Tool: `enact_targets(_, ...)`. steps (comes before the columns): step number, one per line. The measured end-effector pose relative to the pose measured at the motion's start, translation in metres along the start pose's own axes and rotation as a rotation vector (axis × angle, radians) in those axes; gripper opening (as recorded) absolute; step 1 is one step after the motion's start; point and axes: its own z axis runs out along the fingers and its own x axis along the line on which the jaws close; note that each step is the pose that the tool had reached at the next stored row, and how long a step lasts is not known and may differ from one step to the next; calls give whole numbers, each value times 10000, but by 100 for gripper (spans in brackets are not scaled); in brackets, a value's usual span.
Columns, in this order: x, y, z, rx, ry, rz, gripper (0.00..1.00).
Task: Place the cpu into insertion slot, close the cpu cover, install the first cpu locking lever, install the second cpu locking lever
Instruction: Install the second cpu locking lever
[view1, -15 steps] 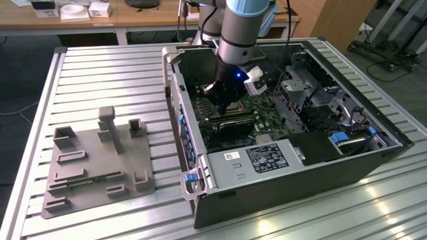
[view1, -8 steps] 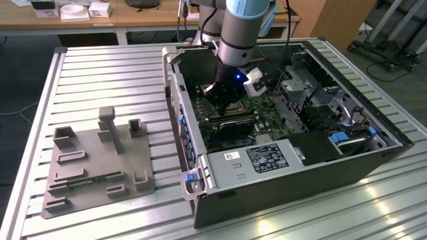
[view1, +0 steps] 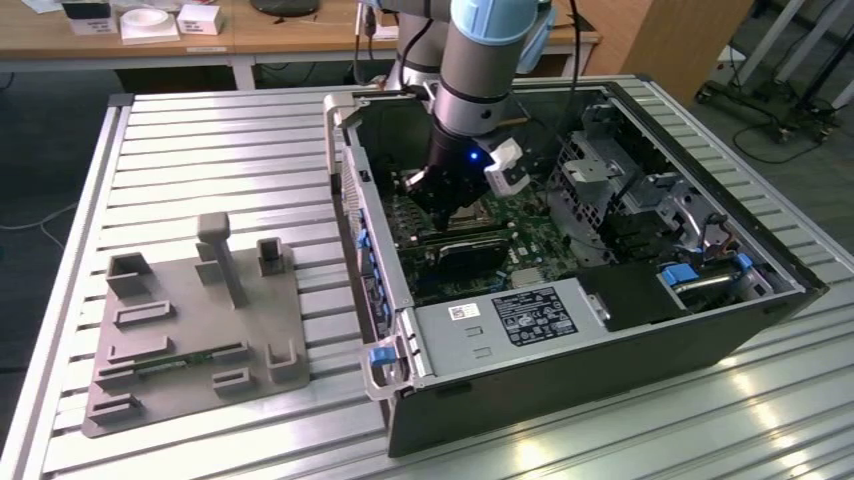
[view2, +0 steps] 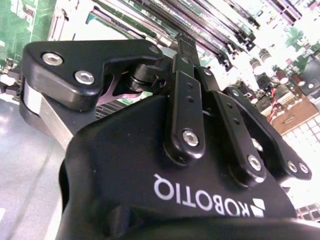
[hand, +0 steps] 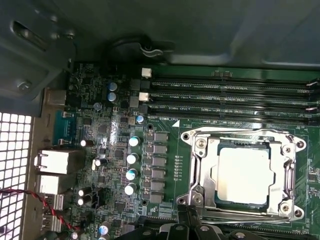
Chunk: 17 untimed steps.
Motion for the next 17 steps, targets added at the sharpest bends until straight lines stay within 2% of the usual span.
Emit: enact_targets(17, 12, -1, 21, 0, 1, -6, 10)
